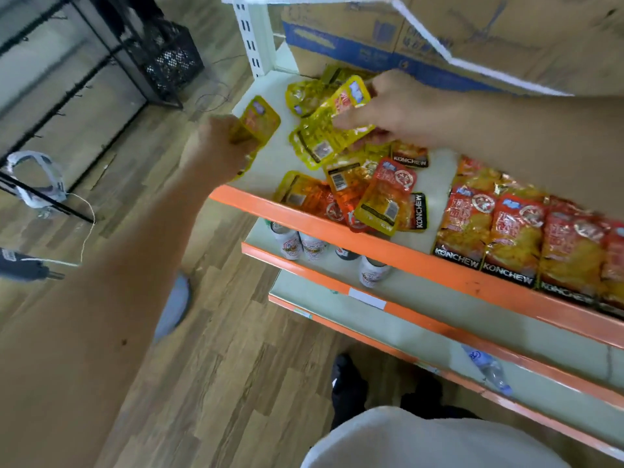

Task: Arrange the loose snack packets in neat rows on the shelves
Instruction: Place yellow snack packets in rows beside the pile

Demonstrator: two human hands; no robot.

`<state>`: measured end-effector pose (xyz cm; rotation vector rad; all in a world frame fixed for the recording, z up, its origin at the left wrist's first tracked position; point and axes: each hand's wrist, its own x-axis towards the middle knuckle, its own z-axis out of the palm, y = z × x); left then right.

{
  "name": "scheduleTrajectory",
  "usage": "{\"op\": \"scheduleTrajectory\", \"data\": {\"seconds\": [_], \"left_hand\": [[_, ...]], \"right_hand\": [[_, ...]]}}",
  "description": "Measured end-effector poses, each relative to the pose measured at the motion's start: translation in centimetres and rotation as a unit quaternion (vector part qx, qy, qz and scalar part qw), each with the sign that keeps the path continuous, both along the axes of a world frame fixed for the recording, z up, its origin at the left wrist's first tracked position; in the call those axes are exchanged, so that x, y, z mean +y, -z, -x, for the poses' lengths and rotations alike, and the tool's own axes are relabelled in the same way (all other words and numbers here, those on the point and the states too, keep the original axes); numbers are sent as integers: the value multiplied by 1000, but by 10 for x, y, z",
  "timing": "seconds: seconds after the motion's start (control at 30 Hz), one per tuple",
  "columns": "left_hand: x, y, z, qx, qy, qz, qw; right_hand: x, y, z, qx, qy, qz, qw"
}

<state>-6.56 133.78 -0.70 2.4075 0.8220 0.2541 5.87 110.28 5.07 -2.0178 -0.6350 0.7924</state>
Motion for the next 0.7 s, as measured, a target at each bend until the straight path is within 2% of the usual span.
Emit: {"op": "scheduleTrajectory", "data": {"seconds": [0.17, 0.3, 0.43, 0.57, 0.7], "left_hand": [[-28, -24, 0, -93, -31, 127, 987], [-79, -39, 0, -140, -6, 296, 945], [-125, -45, 3, -152, 43, 400, 903], [-162, -48, 6, -155, 62, 461, 871], [-194, -52, 5, -156, 86, 474, 862]], "right_hand": [[-27, -5, -8, 35, 92, -54, 994], [-44, -11, 1, 124, 120, -114, 978], [-75, -16, 17, 191, 144, -144, 960], [-118, -12, 28, 218, 169, -151, 949], [-164, -7, 41, 222, 209, -130, 944]]}}
